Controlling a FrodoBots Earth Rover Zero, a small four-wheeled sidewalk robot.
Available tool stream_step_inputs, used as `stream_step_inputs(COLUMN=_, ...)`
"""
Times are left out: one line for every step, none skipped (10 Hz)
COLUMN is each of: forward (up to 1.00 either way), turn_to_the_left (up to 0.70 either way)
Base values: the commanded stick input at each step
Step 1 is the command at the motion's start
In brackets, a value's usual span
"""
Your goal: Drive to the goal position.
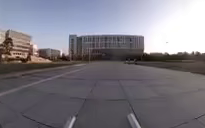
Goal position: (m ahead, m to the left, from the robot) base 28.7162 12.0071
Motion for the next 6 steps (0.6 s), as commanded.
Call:
stream_step_inputs(forward=0.7, turn_to_the_left=0.0)
stream_step_inputs(forward=0.7, turn_to_the_left=0.0)
stream_step_inputs(forward=0.7, turn_to_the_left=0.0)
stream_step_inputs(forward=0.7, turn_to_the_left=0.0)
stream_step_inputs(forward=0.7, turn_to_the_left=0.0)
stream_step_inputs(forward=0.7, turn_to_the_left=0.0)
